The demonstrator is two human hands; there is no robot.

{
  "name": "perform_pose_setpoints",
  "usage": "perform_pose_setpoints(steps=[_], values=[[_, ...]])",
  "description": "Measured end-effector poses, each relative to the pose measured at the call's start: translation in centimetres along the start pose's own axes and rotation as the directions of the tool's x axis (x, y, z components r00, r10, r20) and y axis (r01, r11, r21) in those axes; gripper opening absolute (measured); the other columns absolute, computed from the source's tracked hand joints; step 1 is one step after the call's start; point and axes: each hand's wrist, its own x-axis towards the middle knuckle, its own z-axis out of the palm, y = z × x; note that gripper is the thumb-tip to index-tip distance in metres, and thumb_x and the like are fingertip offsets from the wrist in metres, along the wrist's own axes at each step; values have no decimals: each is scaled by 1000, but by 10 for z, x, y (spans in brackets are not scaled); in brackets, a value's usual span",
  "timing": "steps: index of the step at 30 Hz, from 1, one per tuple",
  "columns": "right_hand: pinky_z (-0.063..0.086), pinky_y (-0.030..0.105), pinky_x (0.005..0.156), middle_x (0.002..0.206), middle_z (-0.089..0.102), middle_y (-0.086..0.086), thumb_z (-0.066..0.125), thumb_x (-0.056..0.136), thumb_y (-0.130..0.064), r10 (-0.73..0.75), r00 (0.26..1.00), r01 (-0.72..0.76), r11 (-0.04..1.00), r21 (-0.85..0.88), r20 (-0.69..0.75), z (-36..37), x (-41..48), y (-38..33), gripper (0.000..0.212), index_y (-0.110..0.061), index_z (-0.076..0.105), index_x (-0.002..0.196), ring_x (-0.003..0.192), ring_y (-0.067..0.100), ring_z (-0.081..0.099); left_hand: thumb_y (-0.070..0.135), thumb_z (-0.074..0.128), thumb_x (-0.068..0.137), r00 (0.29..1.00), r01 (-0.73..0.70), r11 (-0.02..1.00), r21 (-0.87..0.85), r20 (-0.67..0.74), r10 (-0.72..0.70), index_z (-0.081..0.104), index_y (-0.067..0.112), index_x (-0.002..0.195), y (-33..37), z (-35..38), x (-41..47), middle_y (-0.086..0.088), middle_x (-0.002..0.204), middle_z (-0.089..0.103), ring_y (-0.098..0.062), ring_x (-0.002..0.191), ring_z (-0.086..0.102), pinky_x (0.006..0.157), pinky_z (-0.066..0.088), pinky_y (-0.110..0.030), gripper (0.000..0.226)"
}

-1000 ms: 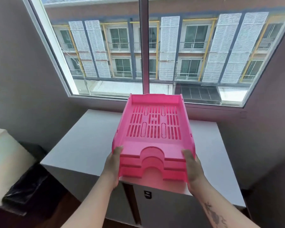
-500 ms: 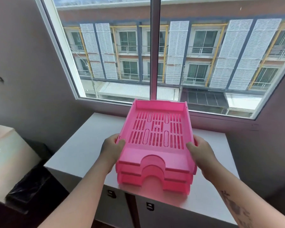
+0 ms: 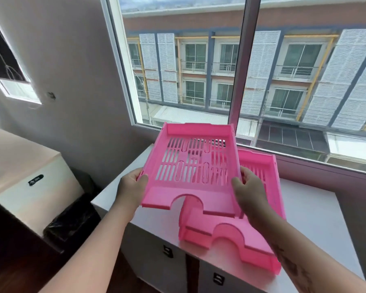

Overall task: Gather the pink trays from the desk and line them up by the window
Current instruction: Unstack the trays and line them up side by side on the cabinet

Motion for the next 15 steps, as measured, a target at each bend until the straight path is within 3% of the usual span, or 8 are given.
perform_pose_setpoints(steps=[4,8,10,13,15], values=[[58,54,74,87,66,5,46,97,-4,-25,997,24,1000,14,69,66,13,-20,32,-23,60,119,72,23,60,12,44,97,998,33,999,-37,-61,-35,66,38,81,-16,-52,29,-3,83,71,-22,72,68,45,49,-27,37],[59,59,73,90,65,8,46,99,-7,2,997,-2,1000,3,81,133,25,-29,31,-23,56,123,74,35,64,11,44,97,995,53,998,-47,-77,-56,68,38,77,-40,-97,67,0,78,71,-19,67,67,42,47,-24,41],[59,60,71,91,66,7,45,98,-8,25,998,-23,999,-33,56,165,28,-26,27,-27,55,113,82,40,68,12,45,95,994,84,995,-59,-70,-88,73,41,76,-59,-115,87,-1,79,75,-23,71,69,51,53,-32,44],[60,52,66,87,65,3,41,95,-7,63,998,-61,990,-128,15,206,32,-14,25,-21,56,108,72,29,66,12,47,93,989,136,987,-80,-41,-140,75,45,85,-95,-135,112,-2,90,79,-33,88,72,72,59,-49,44],[58,50,60,83,63,4,39,95,-7,98,995,-98,978,-186,-12,226,31,-4,24,-18,55,109,68,28,65,10,46,94,986,167,982,-92,-6,-168,74,42,95,-113,-141,120,2,95,78,-28,94,72,74,59,-45,43]])
